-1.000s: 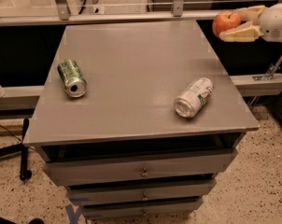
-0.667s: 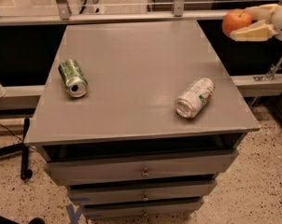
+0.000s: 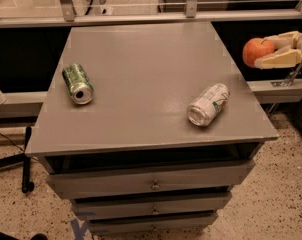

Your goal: Move apple near 7up can

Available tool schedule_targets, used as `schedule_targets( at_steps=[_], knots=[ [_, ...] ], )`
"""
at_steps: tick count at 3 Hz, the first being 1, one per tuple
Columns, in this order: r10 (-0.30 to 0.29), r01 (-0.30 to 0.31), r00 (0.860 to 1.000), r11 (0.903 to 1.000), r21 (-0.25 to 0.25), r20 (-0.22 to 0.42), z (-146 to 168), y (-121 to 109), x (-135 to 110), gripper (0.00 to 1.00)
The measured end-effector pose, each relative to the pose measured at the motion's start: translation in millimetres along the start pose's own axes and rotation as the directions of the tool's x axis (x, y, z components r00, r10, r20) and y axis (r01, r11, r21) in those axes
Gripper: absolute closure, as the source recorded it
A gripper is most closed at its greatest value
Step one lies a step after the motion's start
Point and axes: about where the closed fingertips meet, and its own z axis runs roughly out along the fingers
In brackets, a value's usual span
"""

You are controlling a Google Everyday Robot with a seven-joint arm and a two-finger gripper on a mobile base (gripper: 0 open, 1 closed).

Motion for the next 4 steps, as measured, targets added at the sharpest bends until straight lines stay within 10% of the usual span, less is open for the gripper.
schedule_targets(
  at_steps=[2, 4],
  knots=[
    [0.099, -0.099, 0.995, 0.9754, -0.197, -0.009, 19.2, 44.9, 35.9, 1.00],
    [0.134, -0.128, 0.991, 0.9482, -0.291, 0.001, 40.5, 64.6, 48.5, 1.00]
  ],
)
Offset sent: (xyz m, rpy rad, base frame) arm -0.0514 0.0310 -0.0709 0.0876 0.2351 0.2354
